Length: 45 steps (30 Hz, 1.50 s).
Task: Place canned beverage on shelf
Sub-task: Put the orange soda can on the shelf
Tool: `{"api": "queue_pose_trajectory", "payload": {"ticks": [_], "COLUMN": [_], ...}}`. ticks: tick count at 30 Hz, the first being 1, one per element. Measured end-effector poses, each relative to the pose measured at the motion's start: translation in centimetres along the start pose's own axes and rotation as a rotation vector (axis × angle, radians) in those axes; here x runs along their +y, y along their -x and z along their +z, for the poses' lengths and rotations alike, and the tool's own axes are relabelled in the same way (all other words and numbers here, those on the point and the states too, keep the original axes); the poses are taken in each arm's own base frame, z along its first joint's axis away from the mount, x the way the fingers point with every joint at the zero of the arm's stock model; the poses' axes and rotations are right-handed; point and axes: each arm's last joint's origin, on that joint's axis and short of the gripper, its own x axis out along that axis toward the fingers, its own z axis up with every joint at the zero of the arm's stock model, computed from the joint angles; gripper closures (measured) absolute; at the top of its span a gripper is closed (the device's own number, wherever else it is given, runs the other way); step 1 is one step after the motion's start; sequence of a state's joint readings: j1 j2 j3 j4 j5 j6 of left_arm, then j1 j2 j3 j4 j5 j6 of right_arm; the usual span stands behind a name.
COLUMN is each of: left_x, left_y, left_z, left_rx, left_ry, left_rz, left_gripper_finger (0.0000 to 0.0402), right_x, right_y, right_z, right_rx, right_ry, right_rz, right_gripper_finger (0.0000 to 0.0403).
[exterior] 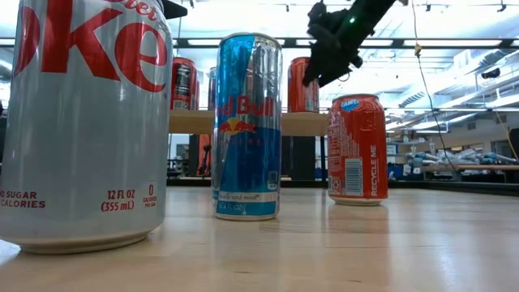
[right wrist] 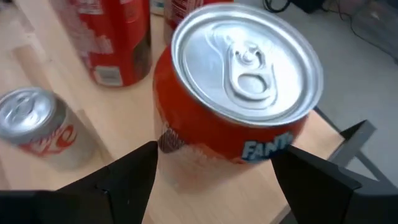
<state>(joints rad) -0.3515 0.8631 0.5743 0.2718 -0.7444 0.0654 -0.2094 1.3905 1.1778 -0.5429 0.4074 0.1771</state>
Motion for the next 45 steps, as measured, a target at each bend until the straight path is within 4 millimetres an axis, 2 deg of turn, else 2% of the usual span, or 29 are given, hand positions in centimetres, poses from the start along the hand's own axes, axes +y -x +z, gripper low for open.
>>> {"api": "queue_pose_trajectory", "payload": {"ticks": [7, 12, 15, 21, 25, 34, 45], "left_x": [0.0, 0.0, 0.0, 0.0, 0.0, 0.0, 0.0], "left_y": [0.0, 0.0, 0.0, 0.0, 0.0, 0.0, 0.0], "left_z": [0.0, 0.0, -0.1, -0.1, -0.1, -0.1, -0.1], "left_rx": [0.0, 0.0, 0.005, 0.006, 0.006, 0.006, 0.006], "left_ry": [0.001, 0.004, 0.003, 0.008, 0.007, 0.014, 0.014], "left_rz": [0.0, 0.0, -0.001, -0.001, -0.001, -0.001, -0.001], "left_gripper_finger": [0.001, 0.001, 0.001, 0.001, 0.001, 0.001, 0.001], "right_x": [0.6, 0.5, 0.3, -0.1, -0.5, -0.8, -1.3], "right_y": [-3.1, -4.4, -4.3, -2.8, -2.5, -3.1, -4.5], "right_z": [0.3, 0.5, 0.6, 0.8, 0.8, 0.2, -0.3], "right_rx": [-0.043, -0.058, -0.05, -0.059, -0.056, -0.066, -0.202], "right_ry": [-0.077, -0.105, -0.116, -0.085, -0.096, -0.149, -0.249], "right_rz": [-0.088, -0.087, -0.049, 0.006, -0.035, -0.077, -0.045], "right_gripper_finger": [0.0082, 0.0083, 0.0085, 0.009, 0.0093, 0.0101, 0.0102]}}
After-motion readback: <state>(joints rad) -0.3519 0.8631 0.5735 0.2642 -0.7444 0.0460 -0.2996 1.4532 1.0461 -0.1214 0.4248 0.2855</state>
